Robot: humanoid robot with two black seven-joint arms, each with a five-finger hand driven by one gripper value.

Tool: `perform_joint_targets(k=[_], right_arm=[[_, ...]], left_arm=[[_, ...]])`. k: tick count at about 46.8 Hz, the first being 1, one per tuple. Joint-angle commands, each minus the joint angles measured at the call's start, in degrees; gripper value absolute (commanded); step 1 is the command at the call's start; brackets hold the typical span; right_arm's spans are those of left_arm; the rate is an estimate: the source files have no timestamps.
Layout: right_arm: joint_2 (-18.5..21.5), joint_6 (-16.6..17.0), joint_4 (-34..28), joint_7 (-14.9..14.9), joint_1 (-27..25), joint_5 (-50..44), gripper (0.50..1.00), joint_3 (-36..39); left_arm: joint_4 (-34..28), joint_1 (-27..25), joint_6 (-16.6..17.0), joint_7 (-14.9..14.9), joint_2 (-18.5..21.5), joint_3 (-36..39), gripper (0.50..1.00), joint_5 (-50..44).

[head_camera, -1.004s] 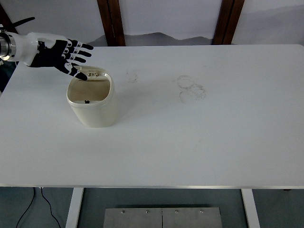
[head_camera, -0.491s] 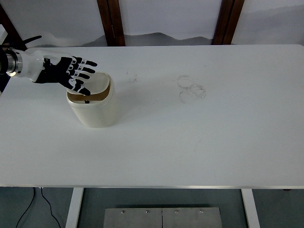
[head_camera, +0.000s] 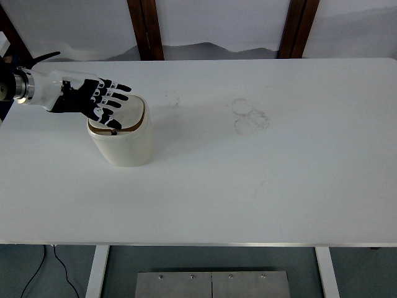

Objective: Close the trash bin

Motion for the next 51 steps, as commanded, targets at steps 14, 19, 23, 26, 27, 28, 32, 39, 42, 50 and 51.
perform_joint_targets(k=[14,19,23,26,27,28,32,39,42,50,51], right_arm=[[0.0,0.0,-0.1,0.1,0.0,0.0,0.995,0.0],[0.0,-0.1,0.0,0.0,0.0,0.0,0.995,0.0],[0.0,0.0,0.0,0.0,0.0,0.0,0.995,0.0],[0.0,0.0,0.0,0.0,0.0,0.0,0.995,0.0],[0.0,0.0,-0.1,0.1,0.0,0.0,0.995,0.0],[0.0,0.0,0.0,0.0,0.0,0.0,0.995,0.0],[0.0,-0.1,-0.1,0.0,0.0,0.0,0.995,0.0],[0.0,0.0,0.0,0.1,0.0,0.0,0.995,0.0],[0.0,-0.1,-0.1,0.0,0.0,0.0,0.995,0.0],[0.0,0.0,-0.1,0.0,0.0,0.0,0.995,0.0],[0.0,0.0,-0.1,0.0,0.0,0.0,0.995,0.1]], left_arm=[[-1.2,0.9,0.3,0.0,0.1,0.1,1.000,0.0],[-1.2,1.2,0.3,0.0,0.2,0.1,1.000,0.0],[-1.2,1.2,0.3,0.0,0.2,0.1,1.000,0.0],[-1.2,1.2,0.3,0.0,0.2,0.1,1.000,0.0],[-1.2,1.2,0.3,0.0,0.2,0.1,1.000,0.0],[-1.2,1.2,0.3,0.0,0.2,0.0,1.000,0.0],[-1.2,1.2,0.3,0.0,0.2,0.1,1.000,0.0],[-1.2,1.2,0.3,0.0,0.4,0.1,1.000,0.0],[-1.2,1.2,0.3,0.0,0.5,0.1,1.000,0.0],[-1.2,1.6,0.3,0.0,0.6,0.1,1.000,0.0],[-1.2,1.7,0.3,0.0,0.6,0.1,1.000,0.0]])
